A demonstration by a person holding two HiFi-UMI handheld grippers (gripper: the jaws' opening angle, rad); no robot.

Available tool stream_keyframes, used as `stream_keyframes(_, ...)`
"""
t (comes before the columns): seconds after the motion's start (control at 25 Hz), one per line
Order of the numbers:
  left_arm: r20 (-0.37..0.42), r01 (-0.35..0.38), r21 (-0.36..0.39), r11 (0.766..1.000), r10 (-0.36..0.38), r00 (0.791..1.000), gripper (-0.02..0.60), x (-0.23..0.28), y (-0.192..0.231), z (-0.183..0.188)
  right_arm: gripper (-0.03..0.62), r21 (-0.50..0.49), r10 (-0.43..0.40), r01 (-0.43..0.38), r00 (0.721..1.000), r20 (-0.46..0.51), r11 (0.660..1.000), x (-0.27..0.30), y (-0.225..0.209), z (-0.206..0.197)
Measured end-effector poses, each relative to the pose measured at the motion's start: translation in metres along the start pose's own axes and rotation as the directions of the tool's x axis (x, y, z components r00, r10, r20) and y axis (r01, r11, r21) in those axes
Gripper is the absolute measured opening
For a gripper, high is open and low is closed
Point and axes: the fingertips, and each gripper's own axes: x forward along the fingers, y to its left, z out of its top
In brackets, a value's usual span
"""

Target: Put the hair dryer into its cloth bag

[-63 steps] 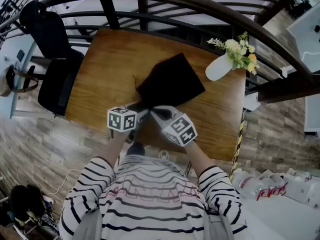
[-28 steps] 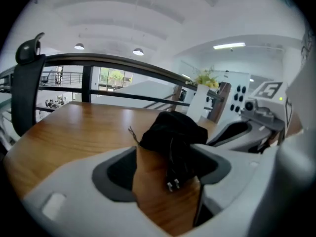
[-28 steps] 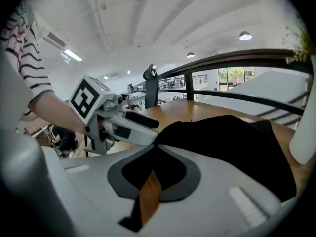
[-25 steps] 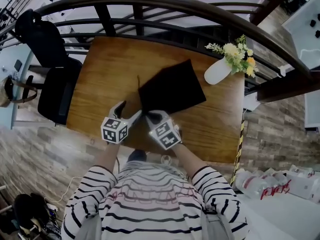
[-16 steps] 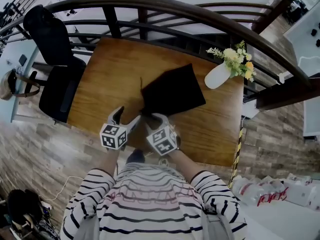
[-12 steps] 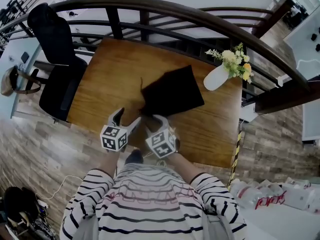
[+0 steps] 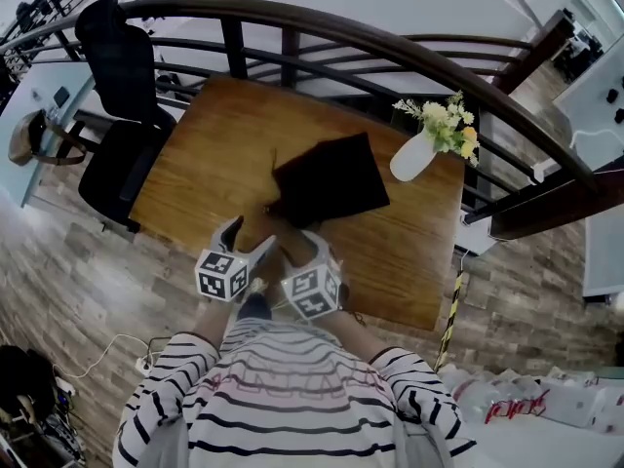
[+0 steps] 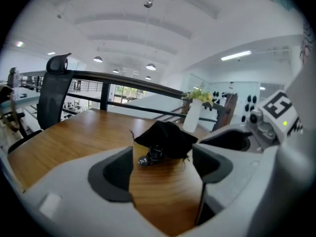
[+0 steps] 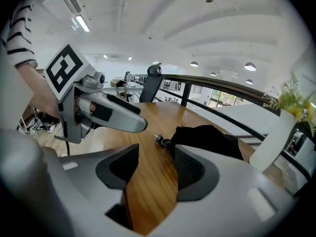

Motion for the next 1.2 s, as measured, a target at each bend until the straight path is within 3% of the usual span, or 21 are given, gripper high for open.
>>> stream_keyframes(0.12,0.014,-0.007,0.007,1.0,0.007,1.0,0.371,-0.009,-0.014,0.0,0.205,0.043,-0.006,0.005,0.999,0.033,0.999,-0.018,0.0,-0.002)
stream_keyframes(0.24,0.034,-0.012,0.022,1.0,0.011,0.999,0.37,-0.017,-0.028,0.003,0.131,0.088,-0.036,0.029,0.996,0.084,0.996,-0.039,-0.008,0.001)
stream_keyframes(0.36,0.056,-0.011,0.044,0.999,0.008,0.998,0.368,-0.024,-0.043,0.007,0.007,0.149,-0.075,0.055,0.988,0.132,0.987,-0.061,-0.018,0.001)
stream_keyframes(0.4,0.063,-0.007,0.052,0.999,0.004,0.998,0.365,-0.027,-0.048,0.009,0.0,0.167,-0.085,0.06,0.985,0.147,0.984,-0.068,-0.02,0.002)
stream_keyframes(0.72,0.13,0.029,0.101,0.994,-0.042,0.991,0.251,-0.049,-0.098,0.019,0.0,0.243,-0.133,0.077,0.966,0.222,0.967,-0.118,-0.032,-0.005)
stream_keyframes(0.92,0.125,0.034,0.163,0.986,-0.055,0.991,0.181,-0.062,-0.123,0.015,0.0,0.255,-0.138,0.072,0.958,0.25,0.964,-0.141,-0.031,-0.008)
stream_keyframes(1.2,0.132,0.037,0.171,0.985,-0.06,0.989,0.053,-0.076,-0.143,0.005,0.0,0.269,-0.122,0.043,0.952,0.282,0.962,-0.165,-0.022,-0.013)
